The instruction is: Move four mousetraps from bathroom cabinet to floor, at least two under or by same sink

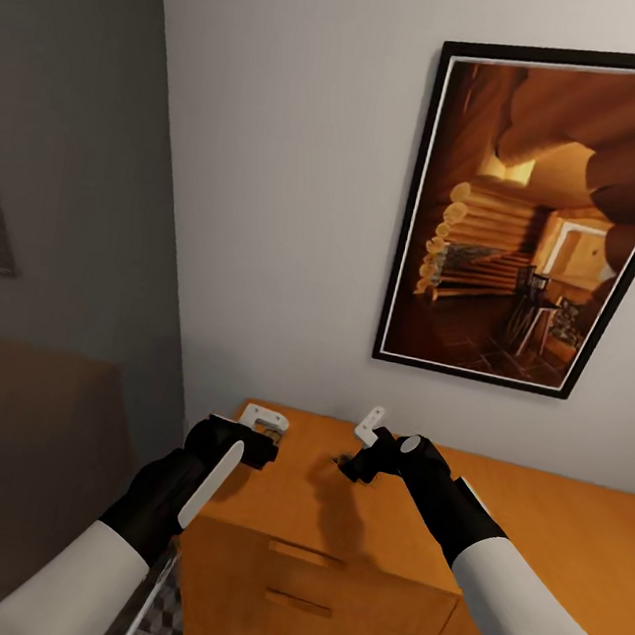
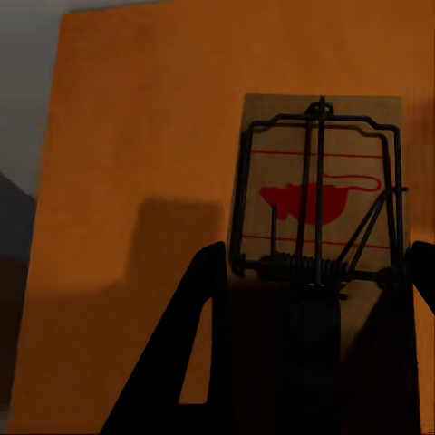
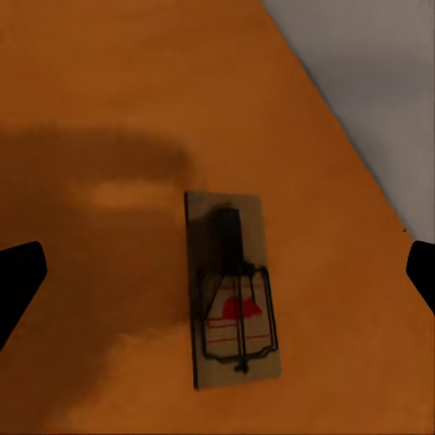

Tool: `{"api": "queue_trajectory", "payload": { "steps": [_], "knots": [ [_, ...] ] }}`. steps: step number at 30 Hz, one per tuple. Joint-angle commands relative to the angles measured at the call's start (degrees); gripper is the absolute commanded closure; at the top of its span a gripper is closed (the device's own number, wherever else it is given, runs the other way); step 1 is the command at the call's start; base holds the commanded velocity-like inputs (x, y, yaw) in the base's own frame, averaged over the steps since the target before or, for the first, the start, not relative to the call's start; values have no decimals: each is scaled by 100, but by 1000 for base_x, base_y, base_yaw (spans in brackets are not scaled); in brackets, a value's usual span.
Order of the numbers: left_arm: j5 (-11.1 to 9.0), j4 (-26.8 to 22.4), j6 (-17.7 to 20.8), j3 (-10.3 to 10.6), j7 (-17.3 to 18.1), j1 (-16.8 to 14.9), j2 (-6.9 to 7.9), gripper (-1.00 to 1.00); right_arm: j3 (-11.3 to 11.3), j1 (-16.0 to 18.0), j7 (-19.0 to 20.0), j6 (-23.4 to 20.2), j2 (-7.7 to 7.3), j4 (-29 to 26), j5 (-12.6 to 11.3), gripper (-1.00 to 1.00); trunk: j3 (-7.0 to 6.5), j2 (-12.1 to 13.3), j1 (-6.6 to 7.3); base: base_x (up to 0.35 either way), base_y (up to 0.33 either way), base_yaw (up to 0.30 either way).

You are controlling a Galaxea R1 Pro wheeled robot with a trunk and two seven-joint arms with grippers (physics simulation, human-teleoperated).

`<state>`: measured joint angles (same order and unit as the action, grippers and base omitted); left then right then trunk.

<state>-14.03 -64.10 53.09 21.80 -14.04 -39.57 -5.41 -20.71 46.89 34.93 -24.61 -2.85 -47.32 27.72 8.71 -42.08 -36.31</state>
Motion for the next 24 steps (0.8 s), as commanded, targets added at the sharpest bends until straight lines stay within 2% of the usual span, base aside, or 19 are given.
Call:
{"api": "queue_trajectory", "payload": {
  "steps": [1,6,15,24],
  "knots": [
    [-50,0,18,9,-55,-7,-2,100,-12,4,32,-18,-5,-14,49,-100,16,-9,-2,0,0,214],
    [-20,14,18,9,-55,-7,-44,100,-12,4,32,-18,-5,-14,49,-100,32,-9,-2,6,-40,113],
    [-4,28,18,9,-57,-7,-82,100,-12,4,32,-18,-5,-14,49,-100,35,-9,-2,113,-227,12],
    [-4,45,18,9,-55,-7,-83,100,-12,4,32,-18,-5,-14,51,-100,35,-9,-2,23,-38,0]
  ]
}}
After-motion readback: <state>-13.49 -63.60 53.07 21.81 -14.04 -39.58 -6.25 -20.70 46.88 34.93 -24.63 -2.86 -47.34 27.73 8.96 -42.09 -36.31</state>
